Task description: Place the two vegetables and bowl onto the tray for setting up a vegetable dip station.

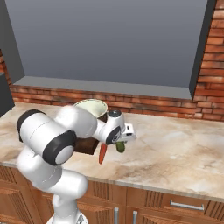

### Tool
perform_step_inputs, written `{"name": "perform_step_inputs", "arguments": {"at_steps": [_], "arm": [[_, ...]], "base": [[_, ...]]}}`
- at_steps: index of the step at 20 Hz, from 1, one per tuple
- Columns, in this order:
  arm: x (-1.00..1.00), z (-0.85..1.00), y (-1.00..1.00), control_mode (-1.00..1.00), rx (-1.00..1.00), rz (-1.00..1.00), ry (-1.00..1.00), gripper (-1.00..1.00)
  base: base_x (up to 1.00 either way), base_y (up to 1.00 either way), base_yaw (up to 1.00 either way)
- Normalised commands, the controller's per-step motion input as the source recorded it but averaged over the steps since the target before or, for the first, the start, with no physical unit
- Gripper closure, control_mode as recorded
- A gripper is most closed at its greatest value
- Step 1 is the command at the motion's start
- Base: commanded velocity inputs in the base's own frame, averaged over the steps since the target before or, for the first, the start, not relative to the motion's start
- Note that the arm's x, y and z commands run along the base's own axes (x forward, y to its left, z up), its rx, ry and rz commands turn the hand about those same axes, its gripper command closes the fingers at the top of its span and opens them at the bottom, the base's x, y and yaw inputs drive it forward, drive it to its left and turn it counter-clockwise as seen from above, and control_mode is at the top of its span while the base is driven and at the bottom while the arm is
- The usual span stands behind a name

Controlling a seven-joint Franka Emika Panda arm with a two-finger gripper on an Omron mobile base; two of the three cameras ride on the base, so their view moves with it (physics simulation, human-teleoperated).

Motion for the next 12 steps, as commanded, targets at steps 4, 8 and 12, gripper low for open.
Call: {"name": "perform_step_inputs", "arguments": {"at_steps": [4, 8, 12], "arm": [[0.01, 0.42, 0.04, -1.0, 0.0, 0.14, 0.0, 1.0], [0.0, 0.29, 0.3, -1.0, 0.0, 0.17, 0.0, 1.0], [0.0, 0.21, 0.55, -1.0, 0.0, 0.21, 0.0, 1.0]], "base": [[0.0, 0.0, 0.0], [0.0, 0.0, 0.0], [0.0, 0.0, 0.0]]}}
